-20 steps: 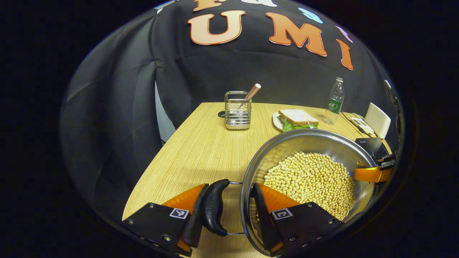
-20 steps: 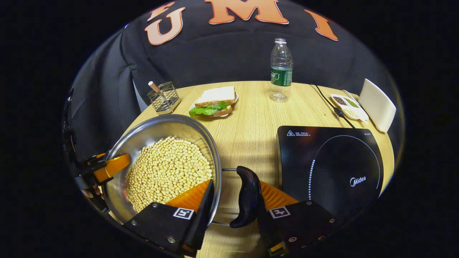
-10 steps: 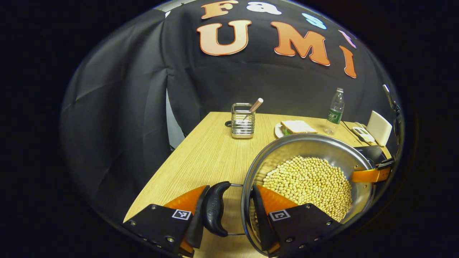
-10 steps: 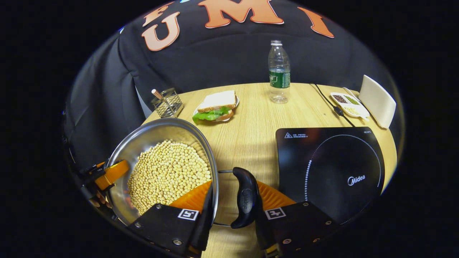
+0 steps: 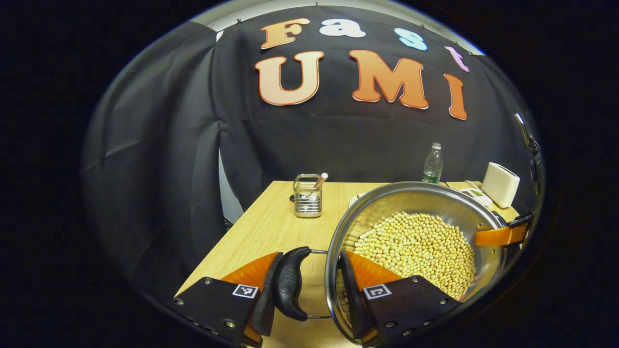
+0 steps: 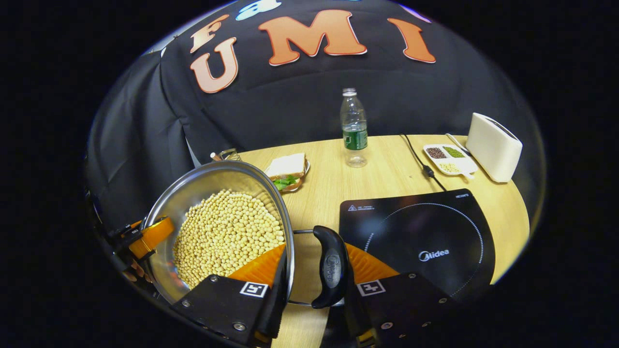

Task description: First push the handle of the pot to place it horizontally, then grasp the pot with both hands and set it on the induction cooktop.

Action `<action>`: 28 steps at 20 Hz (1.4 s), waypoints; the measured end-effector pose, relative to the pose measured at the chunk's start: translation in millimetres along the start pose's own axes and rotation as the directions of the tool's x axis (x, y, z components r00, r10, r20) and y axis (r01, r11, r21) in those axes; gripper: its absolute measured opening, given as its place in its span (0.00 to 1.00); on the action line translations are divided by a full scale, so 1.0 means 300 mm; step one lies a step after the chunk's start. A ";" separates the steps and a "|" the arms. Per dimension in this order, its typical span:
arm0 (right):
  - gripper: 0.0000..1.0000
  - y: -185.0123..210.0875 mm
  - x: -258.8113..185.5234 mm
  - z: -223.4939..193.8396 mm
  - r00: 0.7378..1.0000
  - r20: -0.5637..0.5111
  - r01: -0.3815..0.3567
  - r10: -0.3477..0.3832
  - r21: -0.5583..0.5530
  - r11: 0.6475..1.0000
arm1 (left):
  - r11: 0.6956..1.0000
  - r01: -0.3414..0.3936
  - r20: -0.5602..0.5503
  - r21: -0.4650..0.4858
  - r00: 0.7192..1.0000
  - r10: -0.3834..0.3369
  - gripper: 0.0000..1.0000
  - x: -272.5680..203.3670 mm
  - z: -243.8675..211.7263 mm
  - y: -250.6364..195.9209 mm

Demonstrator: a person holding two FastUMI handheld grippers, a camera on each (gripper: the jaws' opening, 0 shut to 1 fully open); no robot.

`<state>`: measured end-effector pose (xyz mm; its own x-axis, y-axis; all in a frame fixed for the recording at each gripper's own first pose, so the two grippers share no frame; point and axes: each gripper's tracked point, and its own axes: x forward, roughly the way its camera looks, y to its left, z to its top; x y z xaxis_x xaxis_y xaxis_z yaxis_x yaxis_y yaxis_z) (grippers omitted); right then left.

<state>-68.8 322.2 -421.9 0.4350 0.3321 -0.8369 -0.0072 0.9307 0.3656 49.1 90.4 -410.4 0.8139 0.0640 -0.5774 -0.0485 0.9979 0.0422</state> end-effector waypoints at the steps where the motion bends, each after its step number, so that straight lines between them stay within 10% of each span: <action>1: 0.52 -0.024 -0.019 0.015 1.000 0.014 0.004 -0.005 0.006 1.000 | 1.000 0.008 0.009 0.001 1.000 -0.008 0.63 -0.014 0.017 -0.030; 28: 0.52 -0.783 -0.262 0.138 0.972 0.113 0.183 -0.204 0.173 0.968 | 0.964 0.252 0.066 0.085 0.964 -0.258 0.63 0.019 0.182 -0.859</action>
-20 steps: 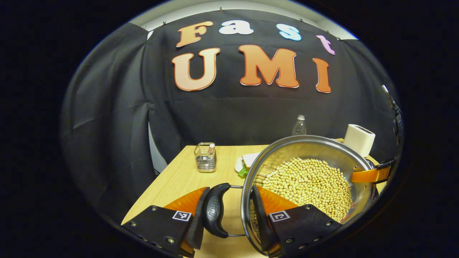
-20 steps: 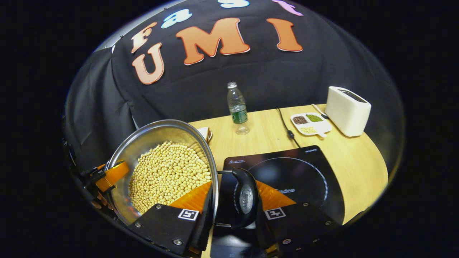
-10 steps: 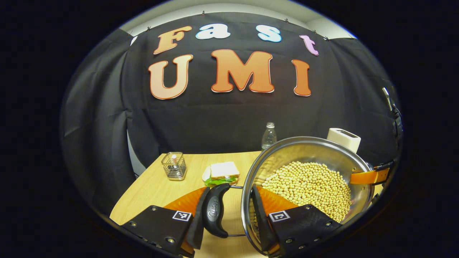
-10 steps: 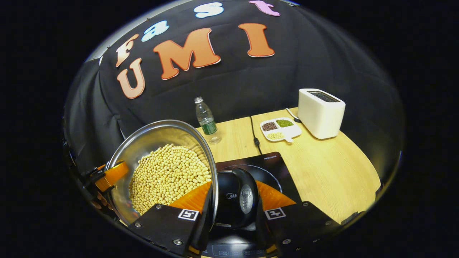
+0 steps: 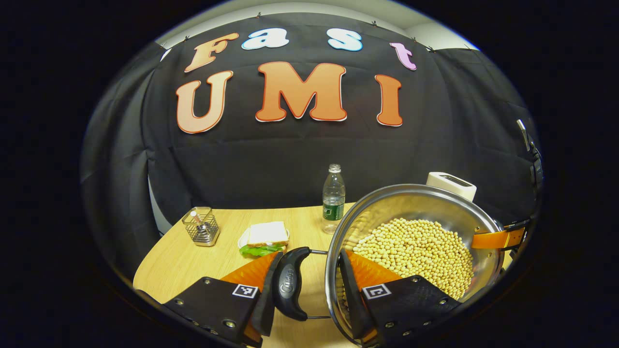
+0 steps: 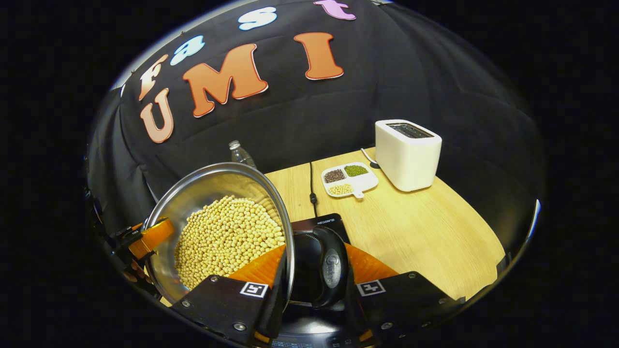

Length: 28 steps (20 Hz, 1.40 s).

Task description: First push the handle of the pot to place it horizontally, then grasp the pot with both hands and set it on the induction cooktop.

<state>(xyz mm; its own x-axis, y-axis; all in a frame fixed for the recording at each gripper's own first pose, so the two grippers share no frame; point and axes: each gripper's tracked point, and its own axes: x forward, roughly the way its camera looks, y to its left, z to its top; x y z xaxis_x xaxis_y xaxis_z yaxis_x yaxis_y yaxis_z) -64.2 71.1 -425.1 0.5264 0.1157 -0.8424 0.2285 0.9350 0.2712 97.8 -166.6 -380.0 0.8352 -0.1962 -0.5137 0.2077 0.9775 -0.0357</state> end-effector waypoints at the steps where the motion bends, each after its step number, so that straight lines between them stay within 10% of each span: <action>1: 0.52 -0.018 0.003 0.002 1.000 0.002 0.004 -0.004 0.006 1.000 | 1.000 0.006 0.001 -0.001 1.000 -0.006 0.63 0.018 0.005 -0.017; 28: 0.52 -0.119 0.200 -0.022 0.999 -0.034 0.036 -0.035 0.033 0.999 | 0.999 0.053 -0.096 -0.010 0.994 -0.054 0.63 0.219 -0.211 -0.153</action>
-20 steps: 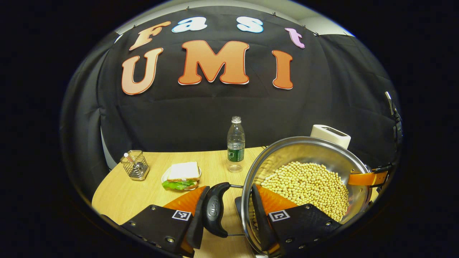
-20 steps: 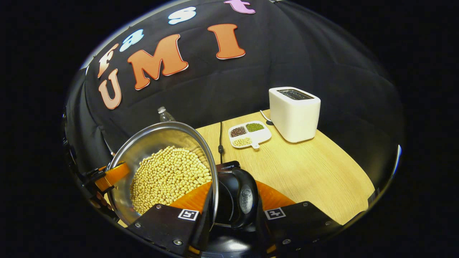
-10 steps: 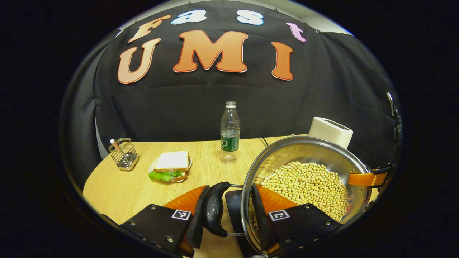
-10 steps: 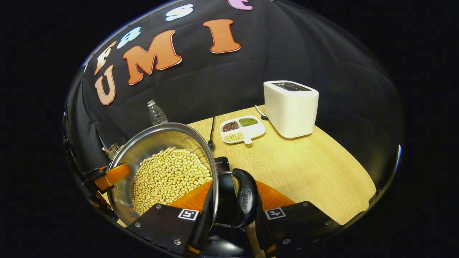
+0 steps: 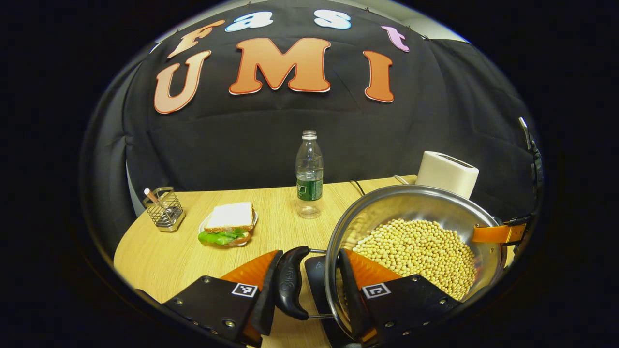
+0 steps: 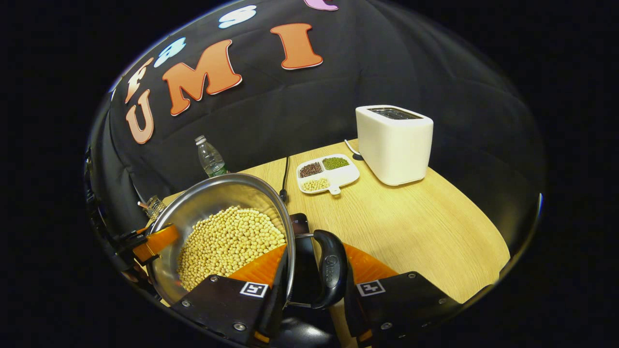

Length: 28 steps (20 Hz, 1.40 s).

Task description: First push the handle of the pot to place it horizontally, then grasp the pot with both hands and set it on the induction cooktop.

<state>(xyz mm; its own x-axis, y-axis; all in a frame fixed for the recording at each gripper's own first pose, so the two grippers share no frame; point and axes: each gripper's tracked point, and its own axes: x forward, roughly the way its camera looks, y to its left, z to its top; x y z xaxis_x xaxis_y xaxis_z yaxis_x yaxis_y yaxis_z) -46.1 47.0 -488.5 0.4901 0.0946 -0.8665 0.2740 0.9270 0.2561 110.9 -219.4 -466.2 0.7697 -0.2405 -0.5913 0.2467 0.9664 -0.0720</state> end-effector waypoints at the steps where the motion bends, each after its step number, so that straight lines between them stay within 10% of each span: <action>1: 0.52 -0.002 0.006 -0.005 1.000 -0.007 -0.001 0.001 0.003 1.000 | 1.000 -0.001 -0.004 0.001 1.000 0.001 0.63 0.001 -0.004 0.000; 10: 0.58 0.008 0.030 -0.008 1.000 -0.014 -0.011 0.010 -0.017 1.000 | 0.999 0.007 -0.022 -0.041 1.000 -0.008 0.66 0.015 -0.033 0.007; 17: 0.86 -0.019 -0.139 0.193 0.984 0.176 0.035 -0.018 -0.092 0.995 | 0.997 -0.047 0.079 -0.058 0.996 0.051 0.76 -0.141 0.127 0.093; 28: 0.93 0.138 -0.677 0.579 0.824 0.545 -0.020 0.154 -0.243 0.970 | 0.982 -0.161 0.439 -0.095 0.879 0.186 0.75 -0.804 0.667 0.315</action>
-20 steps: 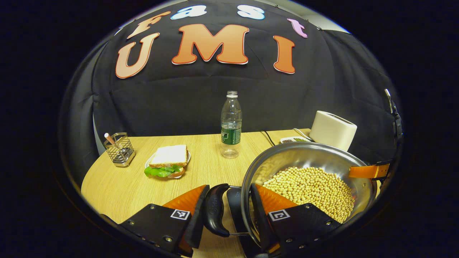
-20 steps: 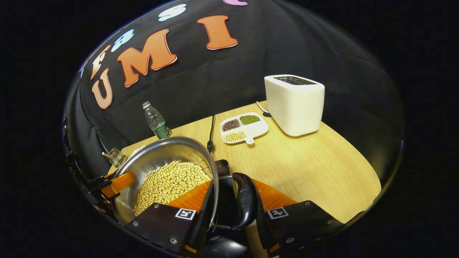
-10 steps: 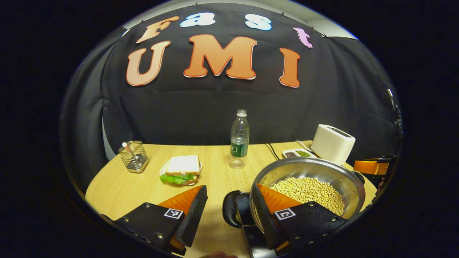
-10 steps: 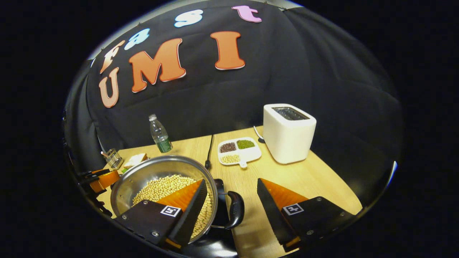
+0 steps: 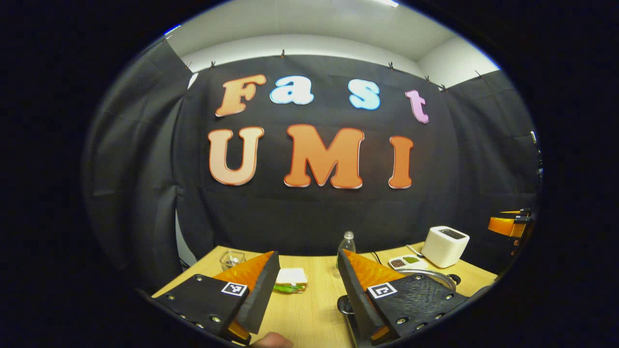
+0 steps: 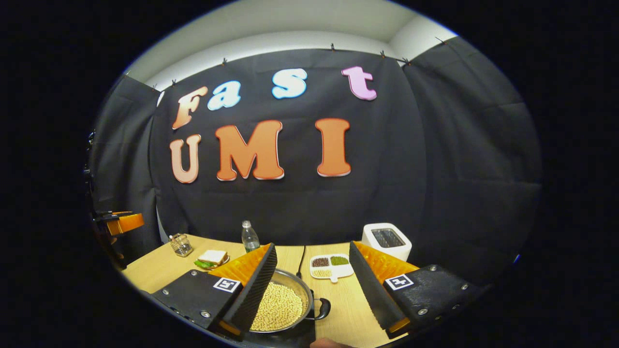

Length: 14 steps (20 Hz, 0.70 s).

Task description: First push the handle of the pot to place it horizontally, then grasp the pot with both hands and set it on the induction cooktop.

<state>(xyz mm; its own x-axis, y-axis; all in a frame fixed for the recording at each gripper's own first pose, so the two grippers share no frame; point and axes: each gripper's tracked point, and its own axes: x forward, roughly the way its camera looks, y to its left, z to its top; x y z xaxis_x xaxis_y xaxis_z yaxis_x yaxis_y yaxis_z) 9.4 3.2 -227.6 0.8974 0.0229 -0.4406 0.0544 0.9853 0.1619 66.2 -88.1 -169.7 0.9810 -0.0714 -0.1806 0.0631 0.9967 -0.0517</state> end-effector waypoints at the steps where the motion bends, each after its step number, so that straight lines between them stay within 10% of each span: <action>1: 0.89 0.005 -0.030 0.057 0.999 0.035 -0.009 0.009 -0.014 1.000 | 1.000 -0.014 0.038 -0.012 0.999 0.014 0.72 -0.039 0.069 0.019; 14: 0.93 0.049 -0.347 0.532 0.943 0.314 -0.072 0.109 -0.128 0.989 | 0.990 -0.139 0.333 0.003 0.934 0.130 0.72 -0.453 0.625 0.164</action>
<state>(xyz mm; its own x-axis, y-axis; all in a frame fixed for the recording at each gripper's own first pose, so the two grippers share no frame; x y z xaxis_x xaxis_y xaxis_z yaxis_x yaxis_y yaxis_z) -13.4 -11.6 -38.3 0.9898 0.0760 -0.1208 -0.0668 0.9947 0.0785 -29.7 -21.9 36.6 0.9854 0.0761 0.1522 -0.0734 0.9970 -0.0231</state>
